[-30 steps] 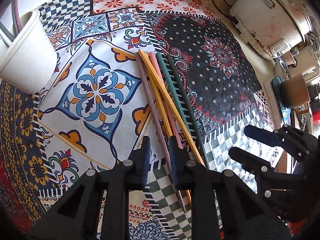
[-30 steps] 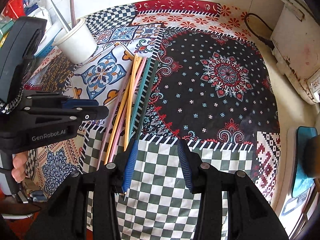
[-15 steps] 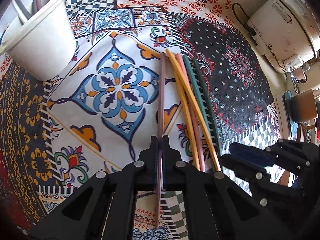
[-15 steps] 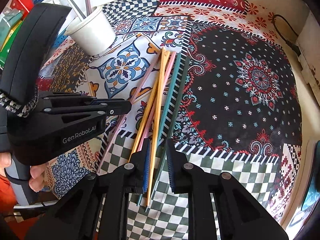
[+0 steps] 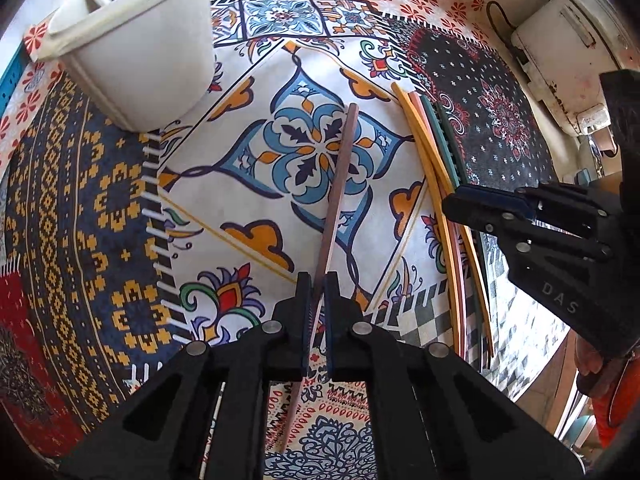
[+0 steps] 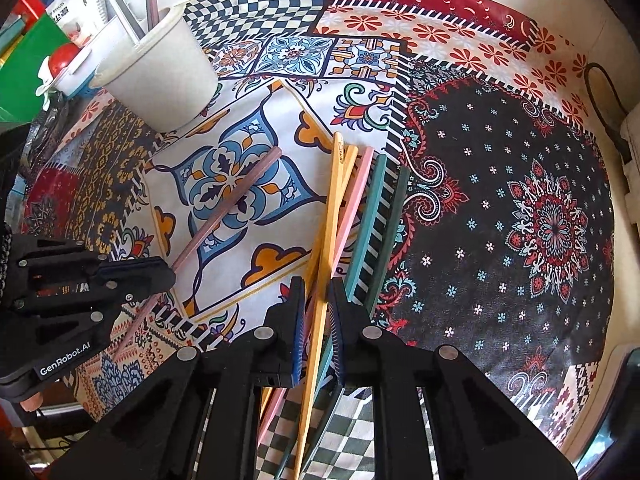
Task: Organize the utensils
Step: 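Grasp a brown chopstick with the left tool while the right tool grasps a yellow chopstick, then lift both chopsticks and carry them toward the white cup with both tools, then lower both chopsticks into the white cup and open both tools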
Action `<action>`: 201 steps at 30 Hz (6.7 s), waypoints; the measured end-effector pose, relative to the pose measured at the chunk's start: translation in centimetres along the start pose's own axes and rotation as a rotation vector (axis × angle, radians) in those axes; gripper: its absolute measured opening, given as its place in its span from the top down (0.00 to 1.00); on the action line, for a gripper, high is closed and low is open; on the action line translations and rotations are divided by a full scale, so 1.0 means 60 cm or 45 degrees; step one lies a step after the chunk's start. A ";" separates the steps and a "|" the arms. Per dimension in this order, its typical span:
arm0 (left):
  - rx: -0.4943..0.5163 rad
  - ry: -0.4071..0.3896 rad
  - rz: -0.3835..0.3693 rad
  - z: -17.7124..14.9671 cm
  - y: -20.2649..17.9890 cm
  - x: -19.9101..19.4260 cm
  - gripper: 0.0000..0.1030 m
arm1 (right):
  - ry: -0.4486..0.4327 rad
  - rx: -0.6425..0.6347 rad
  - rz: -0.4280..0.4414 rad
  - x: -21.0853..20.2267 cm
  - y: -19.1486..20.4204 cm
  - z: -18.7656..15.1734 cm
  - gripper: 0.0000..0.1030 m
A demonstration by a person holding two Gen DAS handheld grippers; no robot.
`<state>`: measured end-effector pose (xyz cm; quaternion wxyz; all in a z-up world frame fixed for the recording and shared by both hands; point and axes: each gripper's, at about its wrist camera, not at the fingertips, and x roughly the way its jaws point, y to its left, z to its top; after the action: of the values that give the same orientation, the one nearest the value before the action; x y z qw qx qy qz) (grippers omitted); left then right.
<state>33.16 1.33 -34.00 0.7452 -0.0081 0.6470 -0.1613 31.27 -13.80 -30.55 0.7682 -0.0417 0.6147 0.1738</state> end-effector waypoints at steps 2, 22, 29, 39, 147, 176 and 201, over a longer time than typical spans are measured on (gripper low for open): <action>0.028 0.010 -0.006 0.008 -0.003 0.002 0.97 | 0.009 0.014 0.022 0.003 -0.003 0.003 0.90; 0.253 0.171 -0.016 0.119 -0.054 0.035 0.94 | -0.127 0.171 0.097 -0.065 -0.062 0.025 0.95; 0.372 0.193 0.032 0.142 -0.094 0.046 0.95 | -0.184 0.169 0.058 -0.094 -0.063 0.023 0.95; 0.294 0.099 0.037 0.120 -0.097 0.026 0.96 | -0.281 0.156 0.036 -0.146 -0.056 0.018 0.95; 0.195 -0.329 0.006 0.115 -0.128 -0.144 0.97 | -0.515 0.252 -0.021 -0.260 -0.167 0.031 0.95; -0.228 -0.856 0.104 0.135 0.111 -0.383 0.97 | -0.727 -0.264 0.236 -0.267 0.147 0.285 0.95; -0.254 -0.603 0.077 0.157 0.150 -0.259 0.97 | -0.558 -0.322 0.217 -0.109 0.179 0.326 0.95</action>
<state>42.61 11.91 -19.51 0.8759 -0.0999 0.4670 -0.0681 44.85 0.30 -17.98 0.8543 -0.0470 0.4084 0.3181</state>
